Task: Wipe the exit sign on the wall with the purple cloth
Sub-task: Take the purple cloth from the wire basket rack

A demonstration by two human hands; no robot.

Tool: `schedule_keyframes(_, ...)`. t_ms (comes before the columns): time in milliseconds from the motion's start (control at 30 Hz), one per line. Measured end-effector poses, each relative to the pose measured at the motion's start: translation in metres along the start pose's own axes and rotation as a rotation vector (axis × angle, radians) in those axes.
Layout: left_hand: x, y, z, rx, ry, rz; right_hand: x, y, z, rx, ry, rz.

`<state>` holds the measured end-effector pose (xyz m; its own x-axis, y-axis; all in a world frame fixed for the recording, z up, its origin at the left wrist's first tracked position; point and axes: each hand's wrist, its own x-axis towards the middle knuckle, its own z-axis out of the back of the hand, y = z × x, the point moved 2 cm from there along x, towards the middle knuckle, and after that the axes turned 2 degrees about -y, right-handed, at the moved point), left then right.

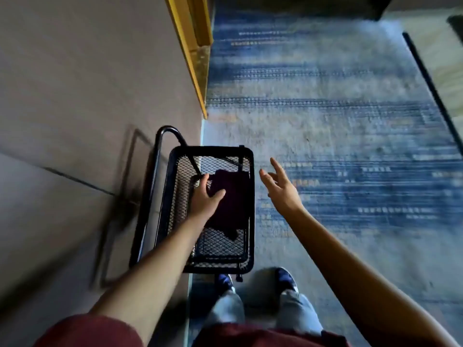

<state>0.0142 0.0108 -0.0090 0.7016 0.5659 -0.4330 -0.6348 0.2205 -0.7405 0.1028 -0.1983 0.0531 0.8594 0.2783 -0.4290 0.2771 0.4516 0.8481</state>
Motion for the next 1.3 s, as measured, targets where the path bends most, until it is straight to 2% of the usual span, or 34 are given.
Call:
schedule_keyframes(167, 0.015, 0.030, 0.002, 0.040, 0.169, 0.103, -0.015, -0.018, -0.035, 0.079, -0.018, -0.106)
schedule_keyframes(300, 0.022, 0.046, -0.004, 0.144, 0.135, 0.064, -0.016, -0.031, -0.046, 0.109, -0.029, -0.156)
schedule_keyframes(733, 0.029, 0.063, -0.028, 0.014, 0.198, 0.247, -0.017, -0.047, -0.066, 0.181, -0.031, -0.215)
schedule_keyframes(900, 0.026, 0.052, -0.032, 0.041, 0.178, 0.217, -0.013, -0.051, -0.066, 0.153, -0.043, -0.212)
schedule_keyframes(1067, 0.018, 0.050, -0.018, -0.124, 0.078, 0.182, -0.009, -0.052, -0.067, 0.147, -0.048, -0.197)
schedule_keyframes(1300, 0.003, 0.033, 0.016, -0.184, 0.043, 0.019, -0.005, -0.050, -0.069, 0.037, -0.030, -0.122)
